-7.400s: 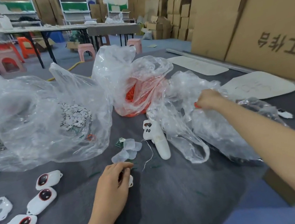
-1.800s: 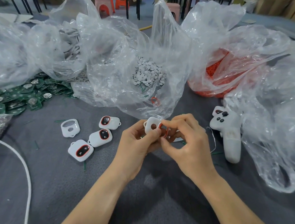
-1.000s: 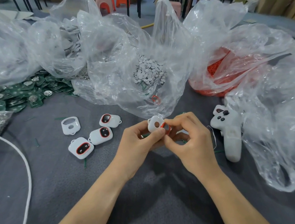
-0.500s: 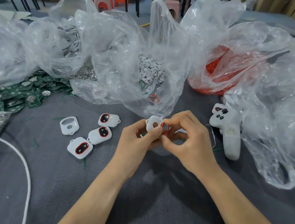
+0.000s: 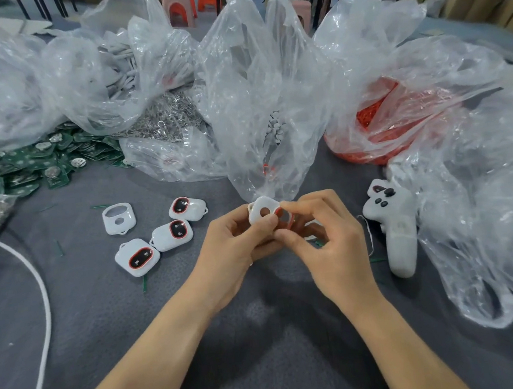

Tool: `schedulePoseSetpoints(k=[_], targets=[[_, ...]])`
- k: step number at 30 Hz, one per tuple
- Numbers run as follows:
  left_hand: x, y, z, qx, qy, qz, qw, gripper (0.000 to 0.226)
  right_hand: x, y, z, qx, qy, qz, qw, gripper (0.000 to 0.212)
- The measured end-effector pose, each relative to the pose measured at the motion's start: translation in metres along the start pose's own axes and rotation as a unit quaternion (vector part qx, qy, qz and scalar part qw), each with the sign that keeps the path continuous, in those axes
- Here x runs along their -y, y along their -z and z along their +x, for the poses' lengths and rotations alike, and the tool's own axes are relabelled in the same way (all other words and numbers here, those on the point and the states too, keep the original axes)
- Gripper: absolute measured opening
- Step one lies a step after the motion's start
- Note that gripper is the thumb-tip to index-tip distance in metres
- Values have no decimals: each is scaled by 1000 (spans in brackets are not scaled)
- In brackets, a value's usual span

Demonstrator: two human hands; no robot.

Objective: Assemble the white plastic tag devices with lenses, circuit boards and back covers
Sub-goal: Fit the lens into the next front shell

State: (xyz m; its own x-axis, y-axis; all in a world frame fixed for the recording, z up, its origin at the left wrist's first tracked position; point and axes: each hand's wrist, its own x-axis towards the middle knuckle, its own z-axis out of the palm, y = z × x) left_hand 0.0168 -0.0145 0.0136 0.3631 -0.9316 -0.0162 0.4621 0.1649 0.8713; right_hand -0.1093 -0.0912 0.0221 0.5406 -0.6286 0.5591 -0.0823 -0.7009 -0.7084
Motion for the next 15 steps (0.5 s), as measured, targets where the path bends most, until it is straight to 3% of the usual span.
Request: schedulePoseSetpoints(k=[6,15], targets=[[-5,0,-2,32,12,-27,999,24,-1,1,0,-10,-6,24,1000,28],[-6,-3,-3,17,17,-38,999,19,-2,0,0,6,-33,38,999,30]])
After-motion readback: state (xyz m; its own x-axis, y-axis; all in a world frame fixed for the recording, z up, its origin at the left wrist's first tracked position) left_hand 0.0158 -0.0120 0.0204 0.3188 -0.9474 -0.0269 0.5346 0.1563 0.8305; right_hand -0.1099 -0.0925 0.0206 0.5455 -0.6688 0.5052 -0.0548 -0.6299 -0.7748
